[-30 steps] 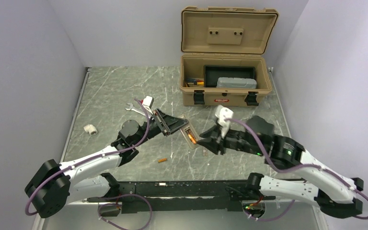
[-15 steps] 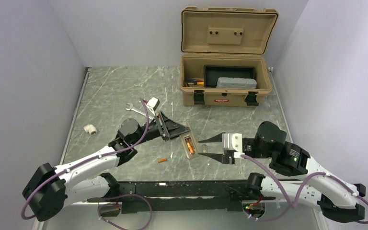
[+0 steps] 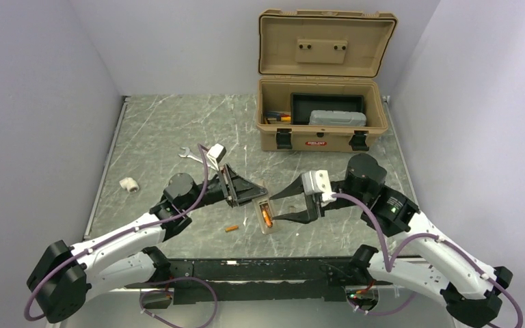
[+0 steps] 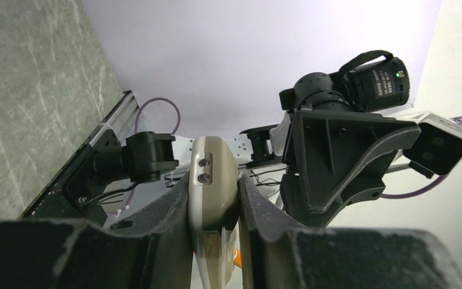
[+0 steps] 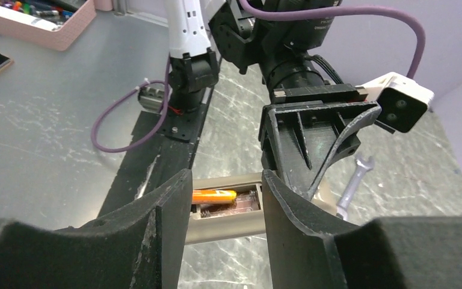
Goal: Load the batteries into the remote control
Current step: Load the battery into the remote control.
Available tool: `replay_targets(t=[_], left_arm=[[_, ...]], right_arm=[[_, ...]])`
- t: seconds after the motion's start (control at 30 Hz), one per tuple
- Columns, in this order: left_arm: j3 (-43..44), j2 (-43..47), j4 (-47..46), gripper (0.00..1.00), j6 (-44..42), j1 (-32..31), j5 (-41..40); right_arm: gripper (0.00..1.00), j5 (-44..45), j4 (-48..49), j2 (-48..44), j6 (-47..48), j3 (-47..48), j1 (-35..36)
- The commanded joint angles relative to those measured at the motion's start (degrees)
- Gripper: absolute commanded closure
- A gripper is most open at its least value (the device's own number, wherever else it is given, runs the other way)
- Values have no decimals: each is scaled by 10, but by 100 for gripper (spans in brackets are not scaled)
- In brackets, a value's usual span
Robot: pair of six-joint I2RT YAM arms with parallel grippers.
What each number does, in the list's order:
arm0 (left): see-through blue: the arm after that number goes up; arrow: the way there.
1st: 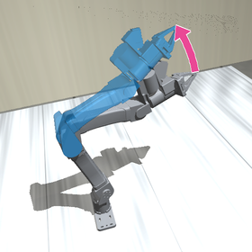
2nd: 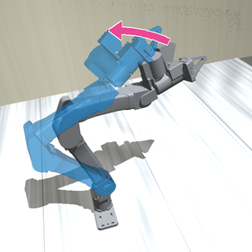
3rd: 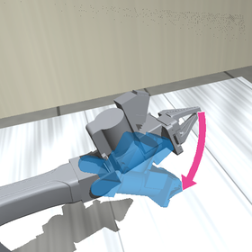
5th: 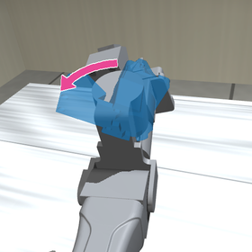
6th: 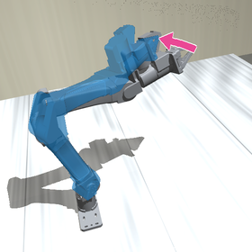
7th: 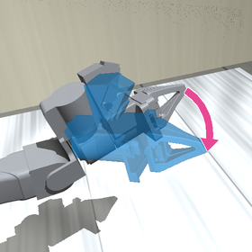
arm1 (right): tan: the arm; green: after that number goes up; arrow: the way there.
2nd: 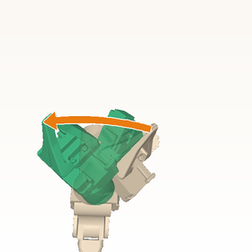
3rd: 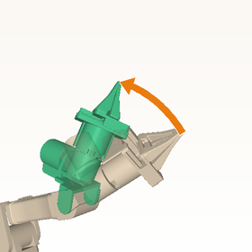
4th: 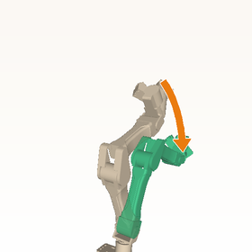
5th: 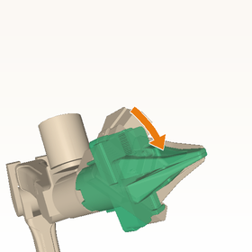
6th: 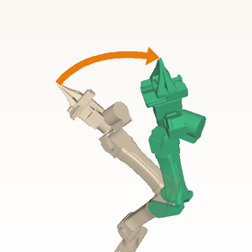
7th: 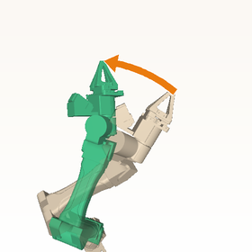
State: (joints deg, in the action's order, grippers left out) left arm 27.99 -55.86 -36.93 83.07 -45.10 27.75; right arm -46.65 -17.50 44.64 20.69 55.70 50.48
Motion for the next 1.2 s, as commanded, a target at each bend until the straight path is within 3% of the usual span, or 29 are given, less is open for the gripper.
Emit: replay_targets(t=[0.0, 0.43, 1.17], left_arm=[[-16, 20, -17, 100, 17, -2, -23], [-27, 31, -34, 100, 27, -2, -36], [-20, 20, -40, 100, 25, -3, -33]], right_arm=[[51, -103, 37, 5, -19, -1, -22], [53, -237, 88, 32, -55, -40, -60], [53, -232, 116, 62, -47, -76, -60]])
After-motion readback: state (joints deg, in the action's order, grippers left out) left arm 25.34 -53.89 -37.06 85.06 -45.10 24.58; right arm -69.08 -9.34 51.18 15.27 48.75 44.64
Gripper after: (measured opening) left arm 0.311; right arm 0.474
